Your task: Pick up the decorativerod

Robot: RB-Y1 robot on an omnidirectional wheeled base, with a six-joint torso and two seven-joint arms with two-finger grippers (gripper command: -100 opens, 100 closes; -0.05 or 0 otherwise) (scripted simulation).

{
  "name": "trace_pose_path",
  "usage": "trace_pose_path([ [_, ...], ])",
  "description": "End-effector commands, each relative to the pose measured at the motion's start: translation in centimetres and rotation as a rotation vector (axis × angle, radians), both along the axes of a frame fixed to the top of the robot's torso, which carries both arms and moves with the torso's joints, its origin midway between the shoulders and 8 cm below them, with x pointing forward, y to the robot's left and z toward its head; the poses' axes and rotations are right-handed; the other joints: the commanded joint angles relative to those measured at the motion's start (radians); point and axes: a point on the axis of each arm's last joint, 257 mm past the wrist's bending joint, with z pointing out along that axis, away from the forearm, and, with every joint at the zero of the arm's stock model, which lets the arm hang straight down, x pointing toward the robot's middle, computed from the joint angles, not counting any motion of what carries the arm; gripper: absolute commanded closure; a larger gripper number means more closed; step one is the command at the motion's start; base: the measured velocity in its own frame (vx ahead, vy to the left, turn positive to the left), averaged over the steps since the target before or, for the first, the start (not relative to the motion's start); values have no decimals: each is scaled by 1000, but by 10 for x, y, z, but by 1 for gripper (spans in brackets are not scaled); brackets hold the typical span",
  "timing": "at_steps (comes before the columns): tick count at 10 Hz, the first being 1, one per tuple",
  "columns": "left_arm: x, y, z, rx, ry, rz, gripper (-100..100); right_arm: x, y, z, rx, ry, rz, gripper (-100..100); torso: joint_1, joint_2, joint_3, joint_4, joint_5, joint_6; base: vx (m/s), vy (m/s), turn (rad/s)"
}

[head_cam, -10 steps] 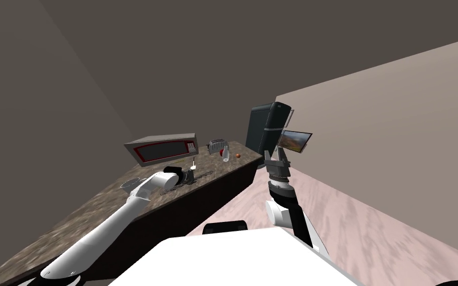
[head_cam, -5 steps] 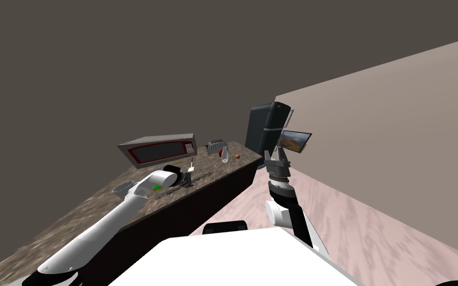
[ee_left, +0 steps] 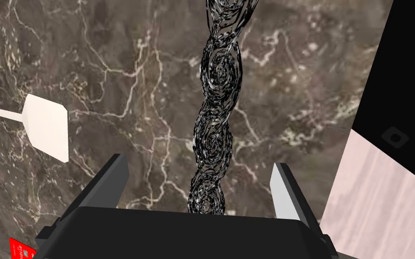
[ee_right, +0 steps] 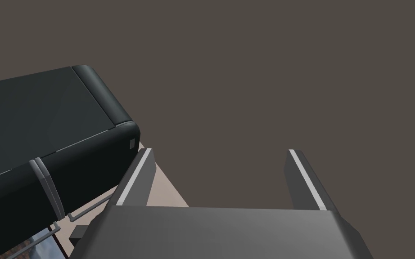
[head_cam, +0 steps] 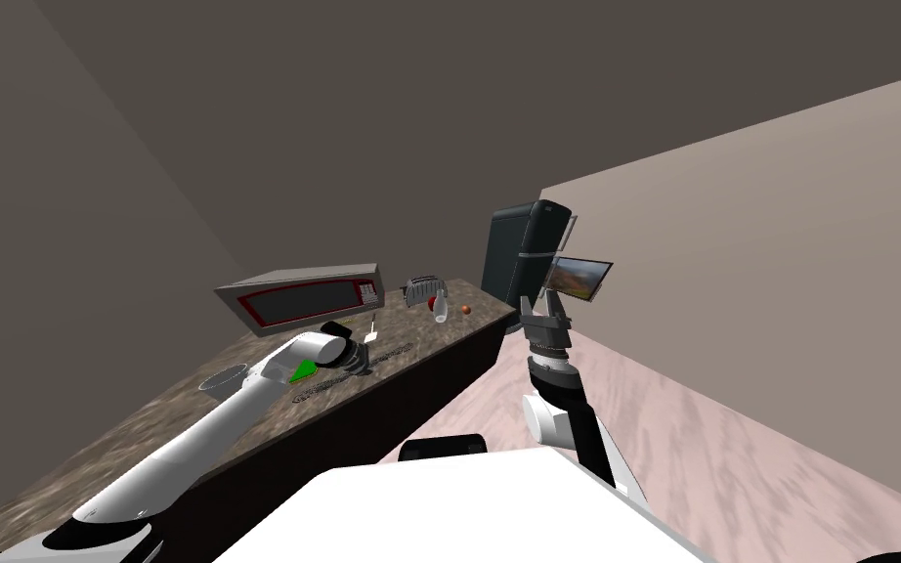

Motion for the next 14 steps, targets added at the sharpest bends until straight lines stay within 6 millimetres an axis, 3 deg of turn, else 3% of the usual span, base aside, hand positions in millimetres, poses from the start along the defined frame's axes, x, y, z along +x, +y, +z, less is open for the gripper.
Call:
trace_pose_path([
  [1, -10, 6, -1, 5, 37, 11, -100, 0, 0, 0, 0, 0, 0, 0, 0, 0, 0, 0, 0, 0, 42, -10, -9],
  [7, -48, 37, -5, 32, 213, 88, -100, 0, 0, 0, 0, 0, 0, 0, 0, 0, 0, 0, 0, 0, 45, -15, -12],
  [9, -48, 38, -5, 33, 215, 89, -100, 0, 0, 0, 0, 0, 0, 0, 0, 1, 0, 0, 0, 0, 23, -9, -3],
  [10, -49, 38, -5, 33, 219, 90, 0, 0, 0, 0, 0, 0, 0, 0, 1, 2, 1, 0, 0, 0, 0, 0, 0],
  [11, -49, 41, -17, 32, 219, 94, -100, 0, 0, 0, 0, 0, 0, 0, 1, 3, 2, 1, 0, 0, 6, -4, -34],
  [13, -50, 43, -29, 32, 219, 98, -100, 0, 0, 0, 0, 0, 0, 0, 1, 3, 2, 1, 0, 0, 7, -6, -27],
  [14, -50, 42, -25, 32, 220, 98, -100, 0, 0, 0, 0, 0, 0, 0, 1, 3, 2, 1, 0, 0, 0, 0, 0],
])
